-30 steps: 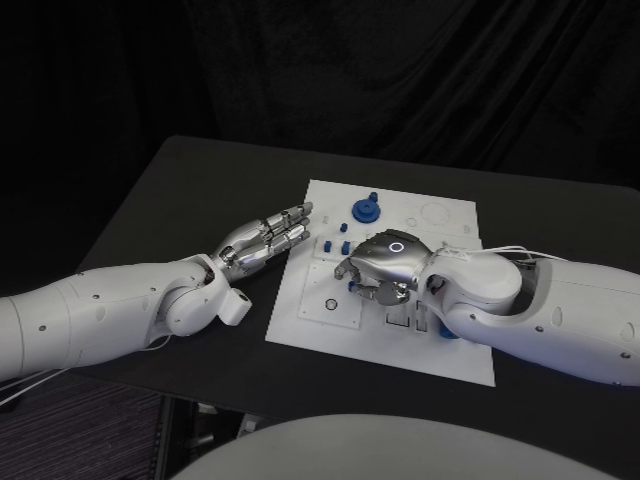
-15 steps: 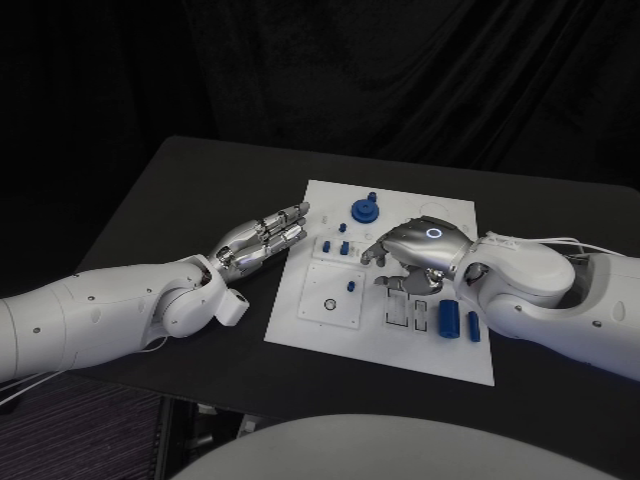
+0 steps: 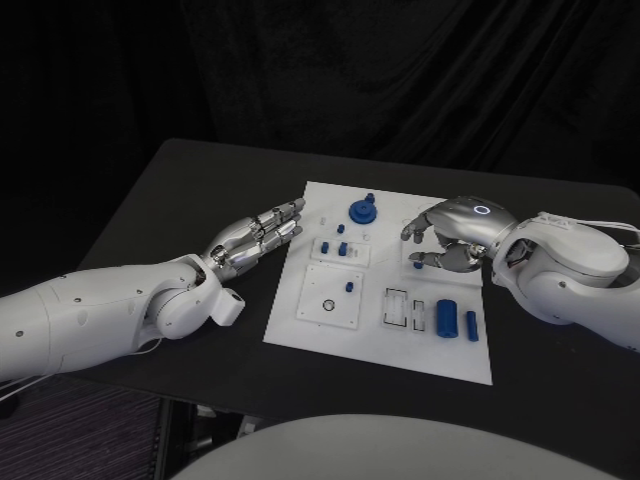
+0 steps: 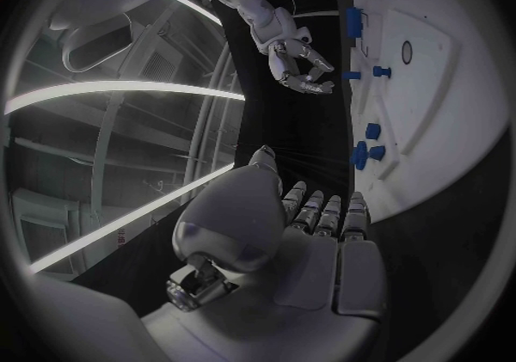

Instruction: Assemble the parts on the task board

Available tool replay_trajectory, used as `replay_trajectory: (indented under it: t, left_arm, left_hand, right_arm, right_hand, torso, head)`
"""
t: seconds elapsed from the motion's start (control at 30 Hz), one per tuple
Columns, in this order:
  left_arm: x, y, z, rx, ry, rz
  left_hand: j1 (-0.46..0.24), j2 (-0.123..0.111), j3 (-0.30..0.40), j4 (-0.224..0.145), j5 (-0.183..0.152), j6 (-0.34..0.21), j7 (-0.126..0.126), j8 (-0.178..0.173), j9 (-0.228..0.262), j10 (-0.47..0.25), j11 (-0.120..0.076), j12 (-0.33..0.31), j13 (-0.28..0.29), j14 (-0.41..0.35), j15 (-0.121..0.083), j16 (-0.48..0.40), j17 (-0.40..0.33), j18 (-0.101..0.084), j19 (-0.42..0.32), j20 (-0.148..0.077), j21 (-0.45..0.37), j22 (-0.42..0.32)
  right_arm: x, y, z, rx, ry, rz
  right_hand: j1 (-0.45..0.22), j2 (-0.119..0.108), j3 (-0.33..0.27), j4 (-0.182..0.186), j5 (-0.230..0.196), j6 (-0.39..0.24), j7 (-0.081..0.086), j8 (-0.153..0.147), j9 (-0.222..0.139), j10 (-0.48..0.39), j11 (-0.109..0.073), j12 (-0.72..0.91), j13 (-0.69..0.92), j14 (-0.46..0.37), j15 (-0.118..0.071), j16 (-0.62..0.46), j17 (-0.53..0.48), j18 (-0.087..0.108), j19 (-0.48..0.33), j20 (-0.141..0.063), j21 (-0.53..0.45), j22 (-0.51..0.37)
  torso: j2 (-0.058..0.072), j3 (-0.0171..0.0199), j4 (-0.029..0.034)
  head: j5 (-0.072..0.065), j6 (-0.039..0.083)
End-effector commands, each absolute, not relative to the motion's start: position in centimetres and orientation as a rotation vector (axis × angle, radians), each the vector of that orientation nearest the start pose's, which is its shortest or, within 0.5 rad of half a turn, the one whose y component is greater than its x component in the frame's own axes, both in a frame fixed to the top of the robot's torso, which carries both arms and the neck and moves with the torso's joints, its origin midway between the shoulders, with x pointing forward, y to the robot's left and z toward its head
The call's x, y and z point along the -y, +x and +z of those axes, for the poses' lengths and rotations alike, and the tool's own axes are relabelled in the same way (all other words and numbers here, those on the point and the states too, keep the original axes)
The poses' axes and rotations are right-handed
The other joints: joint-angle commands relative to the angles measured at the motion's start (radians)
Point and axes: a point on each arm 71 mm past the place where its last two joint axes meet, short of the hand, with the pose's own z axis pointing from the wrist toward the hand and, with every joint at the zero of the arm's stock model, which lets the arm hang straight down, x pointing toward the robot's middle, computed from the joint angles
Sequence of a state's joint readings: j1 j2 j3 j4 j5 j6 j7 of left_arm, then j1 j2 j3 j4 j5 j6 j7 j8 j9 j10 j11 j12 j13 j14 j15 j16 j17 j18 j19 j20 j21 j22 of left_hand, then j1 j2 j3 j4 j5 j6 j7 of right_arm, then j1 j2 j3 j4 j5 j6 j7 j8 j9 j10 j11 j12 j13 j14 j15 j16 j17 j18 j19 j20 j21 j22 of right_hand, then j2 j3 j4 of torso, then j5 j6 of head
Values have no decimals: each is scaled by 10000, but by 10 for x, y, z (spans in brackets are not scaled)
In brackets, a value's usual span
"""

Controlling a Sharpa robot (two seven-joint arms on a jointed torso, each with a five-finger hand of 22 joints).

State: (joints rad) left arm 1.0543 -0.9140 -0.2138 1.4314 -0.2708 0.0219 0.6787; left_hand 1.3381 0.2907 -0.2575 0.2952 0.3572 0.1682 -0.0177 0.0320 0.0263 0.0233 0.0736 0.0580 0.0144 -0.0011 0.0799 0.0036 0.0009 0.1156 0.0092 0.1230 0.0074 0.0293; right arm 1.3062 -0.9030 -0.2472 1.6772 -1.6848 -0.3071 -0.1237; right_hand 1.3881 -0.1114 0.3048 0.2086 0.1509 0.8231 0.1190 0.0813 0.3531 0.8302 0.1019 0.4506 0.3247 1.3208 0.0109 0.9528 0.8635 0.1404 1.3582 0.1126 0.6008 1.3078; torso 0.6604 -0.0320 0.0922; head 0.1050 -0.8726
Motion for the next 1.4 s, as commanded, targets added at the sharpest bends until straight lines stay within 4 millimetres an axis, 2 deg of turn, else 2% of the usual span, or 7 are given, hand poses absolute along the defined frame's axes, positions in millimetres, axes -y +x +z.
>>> replay_trajectory:
  t: [0.03, 0.27, 0.5, 0.73, 0.9, 1.13, 1.4]
  left_arm:
    - [-248, 431, -273, -15024, -7789, -17811]
    - [-236, 440, -271, -14517, -8561, -18186]
    - [-222, 447, -273, -14451, -8651, -18494]
    - [-223, 447, -273, -14333, -8655, -18517]
    - [-227, 446, -273, -14155, -8623, -18426]
    - [-236, 442, -272, -13874, -8613, -18198]
    - [-242, 441, -271, -13685, -8568, -18137]
  left_hand:
    - [-125, 14, -37, -3, -65, 96, 26, 64, 16, 37, 61, 52, 14, 11, -82, -36, -9, -18, -11, -81, -1, -12]
    - [-129, 14, 6, -15, -2, 201, 91, 96, 28, 78, 15, 109, 25, 11, -142, -36, -9, -21, -10, -151, 0, -15]
    - [-72, 18, 97, -20, 120, 171, 62, 81, 19, 64, 36, 99, 20, 11, -95, -36, -9, -32, -8, -99, 2, -8]
    - [15, 12, 185, -22, 282, 185, 40, 77, 20, 61, 37, 107, 21, 11, -78, -36, -9, 9, -3, -29, 6, 0]
    - [84, -2, 223, -26, 360, 249, 39, 91, 29, 79, 6, 146, 30, 11, -102, -36, -9, 55, -3, -6, 6, -3]
    - [231, -32, 259, -30, 525, 369, 31, 118, 44, 116, -5, 212, 42, 11, -126, -36, -9, 111, -3, 18, 7, -5]
    - [326, -40, 262, -26, 619, 403, 12, 123, 44, 130, -14, 236, 45, 11, -125, -36, -9, 151, 4, 61, 13, 12]
  right_arm:
    - [198, 446, -198, -16959, -3984, 5433]
    - [223, 457, -204, -17347, -3387, 4475]
    - [246, 461, -211, -17684, -3038, 3780]
    - [248, 461, -212, -17541, -3052, 3947]
    - [245, 460, -215, -17572, -3175, 4111]
    - [238, 460, -216, -17471, -3344, 4384]
    - [229, 464, -218, -17490, -3533, 4518]
  right_hand:
    - [63, 72, -15, 72, 33, 79, -47, -37, -69, -142, -15, -117, -105, 54, 43, 51, 3, 3, 103, 5, 38, 709]
    - [-316, 38, -454, 489, -543, 373, -167, -1, -304, -553, 64, -620, -565, 242, 65, 293, 188, -30, 269, 27, 318, 774]
    - [-146, 33, -606, 477, -407, 265, -173, -119, -513, -528, 106, -763, -807, 259, 117, 297, 158, -32, 299, 68, 274, 767]
    - [102, 16, -781, 443, -290, -161, -40, -168, -921, -138, 90, -733, -1034, 327, 127, 396, 208, -46, 379, 87, 420, 802]
    - [272, 4, -794, 380, -241, -238, 47, -169, -1043, -72, 97, -759, -1115, 326, 130, 385, 181, -48, 392, 87, 431, 806]
    - [475, 16, -819, 333, -180, -525, 83, -175, -1312, 40, 111, -842, -1269, 345, 139, 407, 182, -55, 415, 93, 460, 814]
    - [573, 10, -826, 302, -105, -586, 91, -159, -1427, 156, 102, -889, -1348, 360, 132, 419, 184, -58, 434, 89, 500, 823]
  torso:
    - [-134, 22, -41]
    - [-446, 78, -145]
    - [-940, 195, -310]
    - [-1188, 380, -242]
    - [-1387, 432, -151]
    - [-1445, 472, -13]
    - [-1263, 455, -95]
  head:
    - [47, 0]
    - [107, 0]
    - [163, 0]
    - [-110, 0]
    - [-318, 0]
    - [-385, 0]
    - [-452, 0]
